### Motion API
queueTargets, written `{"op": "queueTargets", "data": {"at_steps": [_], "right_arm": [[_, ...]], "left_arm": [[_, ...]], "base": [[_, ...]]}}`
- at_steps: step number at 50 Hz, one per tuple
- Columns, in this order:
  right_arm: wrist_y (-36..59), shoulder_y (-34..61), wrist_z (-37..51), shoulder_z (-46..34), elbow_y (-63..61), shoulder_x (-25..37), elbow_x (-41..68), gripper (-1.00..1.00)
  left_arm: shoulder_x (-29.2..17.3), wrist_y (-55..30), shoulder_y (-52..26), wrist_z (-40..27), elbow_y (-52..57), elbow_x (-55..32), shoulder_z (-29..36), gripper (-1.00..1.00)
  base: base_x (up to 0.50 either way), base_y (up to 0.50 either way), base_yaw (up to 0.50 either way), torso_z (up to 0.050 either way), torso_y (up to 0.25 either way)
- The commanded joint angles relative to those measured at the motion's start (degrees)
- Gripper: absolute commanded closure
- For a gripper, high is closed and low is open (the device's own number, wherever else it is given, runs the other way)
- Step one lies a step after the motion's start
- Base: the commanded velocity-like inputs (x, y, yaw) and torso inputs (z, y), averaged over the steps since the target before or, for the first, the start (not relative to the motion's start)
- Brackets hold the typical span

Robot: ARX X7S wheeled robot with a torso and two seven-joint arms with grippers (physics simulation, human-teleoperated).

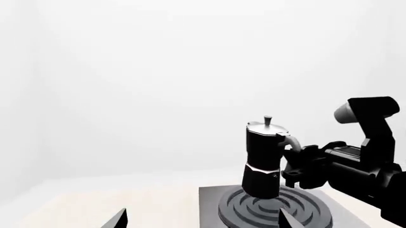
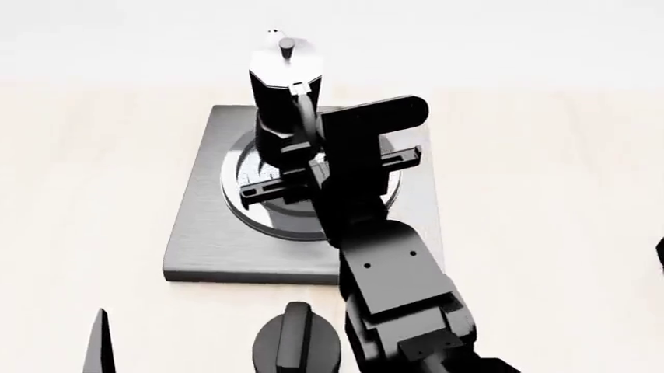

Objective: Put both moka pots on the stove.

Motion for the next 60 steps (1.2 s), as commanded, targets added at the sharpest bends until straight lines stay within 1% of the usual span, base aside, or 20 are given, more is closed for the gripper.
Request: {"op": "queueTargets", "data": {"at_steps": [1, 6, 24, 30, 31, 43, 46, 50, 53, 55, 56, 59, 60], "right_arm": [[-2.6, 1.2, 0.7, -6.6, -0.4, -0.2, 5.8, 1.00], [-2.9, 1.2, 0.8, -8.0, -0.6, -0.2, 6.8, 1.00], [-2.5, -0.2, 0.2, -10.3, 0.6, -0.2, 7.9, 1.00], [0.5, -0.1, 0.0, -10.5, 0.6, -0.2, 8.4, 1.00], [-0.2, -0.2, 0.1, -10.4, 0.8, -0.2, 8.3, -1.00], [-1.0, -0.1, -0.5, -10.0, 1.8, -0.2, 8.2, -1.00], [-1.7, -0.1, -2.2, -9.4, 2.2, 0.0, 8.7, -1.00], [-0.8, 0.3, 9.3, -11.3, -23.1, 13.7, 6.9, -1.00], [-0.9, 0.8, 15.4, -12.9, -38.9, 22.5, 4.6, -1.00], [-1.0, 1.2, 18.2, -13.1, -45.3, 26.3, 3.9, -1.00], [-1.4, 1.4, 20.1, -13.4, -50.7, 29.6, 2.8, -1.00], [-2.1, 1.5, 21.7, -13.4, -57.9, 34.2, 2.3, -1.00], [-3.0, 1.4, 22.8, -13.1, -61.8, 37.0, 1.9, -1.00]], "left_arm": [[-0.1, 0.0, -0.1, -0.1, 0.0, -0.2, 0.1, -1.00], [-0.2, 0.2, 0.0, -0.3, 0.0, -0.1, 0.0, -1.00], [-0.4, 1.9, 0.4, -0.4, -0.4, -0.3, -0.1, -1.00], [-0.4, 2.2, 0.3, -0.4, -0.6, -0.3, 0.0, -1.00], [-0.4, 2.3, 0.3, -0.4, -0.7, -0.3, 0.0, -1.00], [-0.5, 2.4, 0.3, -0.6, -0.8, -0.3, 0.2, -1.00], [-0.5, 2.4, 0.3, -0.6, -0.7, -0.2, 0.3, -1.00], [-0.4, 2.3, 0.2, -0.6, -0.8, -0.1, 0.6, -1.00], [-0.4, 2.2, 0.2, -0.7, -0.6, 0.1, 0.8, -1.00], [-0.4, 2.1, 0.2, -0.8, -0.5, 0.1, 0.8, -1.00], [-0.4, 2.0, 0.2, -0.8, -0.4, 0.2, 0.9, -1.00], [-0.4, 1.8, 0.1, -0.8, -0.2, 0.3, 1.1, -1.00], [-0.5, 1.8, 0.1, -0.9, -0.1, 0.3, 1.1, -1.00]], "base": [[0.00, 0.00, 0.00, 0.000, -0.176], [0.00, 0.00, 0.00, 0.000, -0.170], [0.00, 0.00, 0.00, 0.000, 0.000], [0.00, 0.00, 0.00, 0.000, 0.000], [0.00, 0.00, 0.00, 0.000, 0.000], [0.00, 0.00, 0.00, 0.000, 0.000], [0.00, 0.00, 0.00, 0.000, 0.000], [0.00, 0.00, 0.00, 0.000, 0.000], [0.00, 0.00, 0.00, 0.000, 0.000], [0.00, 0.00, 0.00, 0.000, 0.000], [0.00, 0.00, 0.00, 0.000, 0.000], [0.00, 0.00, 0.00, 0.000, 0.000], [0.00, 0.00, 0.00, 0.000, 0.000]]}}
